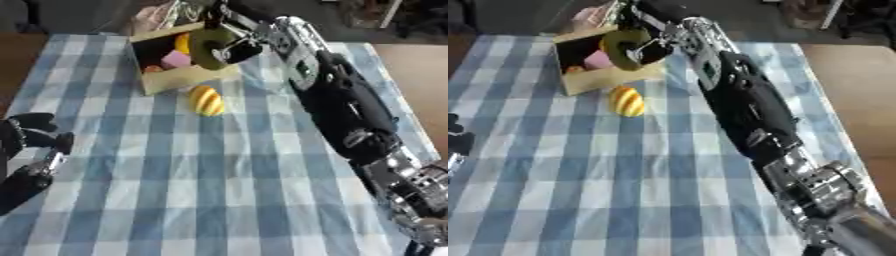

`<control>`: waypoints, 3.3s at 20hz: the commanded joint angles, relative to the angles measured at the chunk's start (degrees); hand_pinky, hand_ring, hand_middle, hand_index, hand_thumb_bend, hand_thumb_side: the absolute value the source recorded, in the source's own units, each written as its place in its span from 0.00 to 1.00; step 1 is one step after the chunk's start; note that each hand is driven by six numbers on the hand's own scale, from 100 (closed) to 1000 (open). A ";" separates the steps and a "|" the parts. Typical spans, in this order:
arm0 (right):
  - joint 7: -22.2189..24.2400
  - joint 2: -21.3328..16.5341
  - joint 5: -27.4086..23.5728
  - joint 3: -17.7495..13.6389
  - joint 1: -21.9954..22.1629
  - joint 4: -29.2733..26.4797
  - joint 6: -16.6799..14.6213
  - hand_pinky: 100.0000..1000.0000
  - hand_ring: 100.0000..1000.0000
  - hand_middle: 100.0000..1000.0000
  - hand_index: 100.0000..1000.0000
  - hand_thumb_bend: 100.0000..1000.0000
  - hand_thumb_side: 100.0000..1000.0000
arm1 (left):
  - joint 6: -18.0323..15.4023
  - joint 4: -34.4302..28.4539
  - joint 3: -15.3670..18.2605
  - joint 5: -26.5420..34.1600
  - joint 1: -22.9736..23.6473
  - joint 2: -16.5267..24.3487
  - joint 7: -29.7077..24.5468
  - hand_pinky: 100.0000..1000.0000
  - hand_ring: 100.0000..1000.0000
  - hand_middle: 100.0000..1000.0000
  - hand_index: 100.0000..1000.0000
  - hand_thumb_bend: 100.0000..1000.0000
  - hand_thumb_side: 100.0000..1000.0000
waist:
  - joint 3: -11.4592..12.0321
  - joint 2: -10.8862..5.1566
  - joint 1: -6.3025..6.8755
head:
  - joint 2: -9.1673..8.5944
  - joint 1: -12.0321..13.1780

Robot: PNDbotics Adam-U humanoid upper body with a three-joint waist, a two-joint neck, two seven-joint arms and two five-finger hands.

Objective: Pick up objects on the table and place them in the box.

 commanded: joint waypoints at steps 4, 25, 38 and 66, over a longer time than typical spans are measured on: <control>-16.07 2.50 5.88 -5.08 -1.55 4.17 9.87 0.63 0.63 0.42 0.43 0.00 0.00 | -0.27 -0.96 -0.83 0.53 -1.22 0.10 -1.02 0.64 0.52 0.55 0.73 0.32 0.42 | 2.32 -1.03 0.61 | -1.02 -2.19; -9.39 5.46 7.07 -2.49 -0.44 4.58 7.42 0.76 0.88 0.94 0.97 0.27 0.42 | -0.31 -0.83 -0.94 0.72 -1.25 -0.44 -1.24 0.64 0.52 0.55 0.73 0.31 0.43 | 2.72 -0.75 0.58 | -1.71 -3.09; 9.68 -0.15 -8.52 7.48 1.45 -7.60 -2.15 0.77 0.87 0.90 0.98 0.19 0.38 | 0.20 -1.06 1.47 0.37 -0.82 -0.13 1.20 0.64 0.52 0.55 0.72 0.30 0.42 | -1.36 -0.52 0.67 | -1.23 -0.89; 13.87 1.99 0.52 3.70 5.96 6.93 -0.59 0.76 0.85 0.83 0.90 0.17 0.35 | 0.34 -1.14 1.82 0.26 -0.60 -0.45 1.61 0.64 0.51 0.55 0.72 0.28 0.43 | -2.27 -0.28 1.40 | -0.85 -0.90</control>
